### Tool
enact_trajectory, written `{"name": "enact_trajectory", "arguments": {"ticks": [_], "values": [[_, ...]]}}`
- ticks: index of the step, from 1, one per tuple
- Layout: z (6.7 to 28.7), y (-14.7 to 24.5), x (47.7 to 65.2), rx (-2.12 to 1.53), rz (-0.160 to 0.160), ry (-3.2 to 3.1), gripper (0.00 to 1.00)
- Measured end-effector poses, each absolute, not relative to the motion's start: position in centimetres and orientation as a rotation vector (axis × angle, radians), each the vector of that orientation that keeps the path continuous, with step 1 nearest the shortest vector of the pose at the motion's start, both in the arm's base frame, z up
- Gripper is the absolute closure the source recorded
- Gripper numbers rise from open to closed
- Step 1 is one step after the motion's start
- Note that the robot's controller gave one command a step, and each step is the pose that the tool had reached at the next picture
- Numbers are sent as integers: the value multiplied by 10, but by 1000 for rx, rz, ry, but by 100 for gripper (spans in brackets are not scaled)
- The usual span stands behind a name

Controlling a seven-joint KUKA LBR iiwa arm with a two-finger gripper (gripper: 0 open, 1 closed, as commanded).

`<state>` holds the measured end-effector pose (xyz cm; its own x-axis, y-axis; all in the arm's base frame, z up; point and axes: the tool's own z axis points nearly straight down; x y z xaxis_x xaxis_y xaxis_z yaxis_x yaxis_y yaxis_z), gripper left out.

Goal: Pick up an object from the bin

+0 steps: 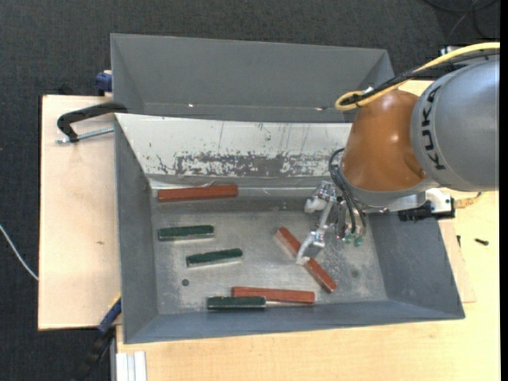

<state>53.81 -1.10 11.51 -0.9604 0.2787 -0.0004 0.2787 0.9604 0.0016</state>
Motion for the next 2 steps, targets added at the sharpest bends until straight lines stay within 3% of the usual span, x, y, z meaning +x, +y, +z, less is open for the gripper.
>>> {"name": "enact_trajectory", "arguments": {"ticks": [1,2], "values": [[74,-1,537,600,4,3080,0],[79,-1,528,637,5,3061,100]]}}
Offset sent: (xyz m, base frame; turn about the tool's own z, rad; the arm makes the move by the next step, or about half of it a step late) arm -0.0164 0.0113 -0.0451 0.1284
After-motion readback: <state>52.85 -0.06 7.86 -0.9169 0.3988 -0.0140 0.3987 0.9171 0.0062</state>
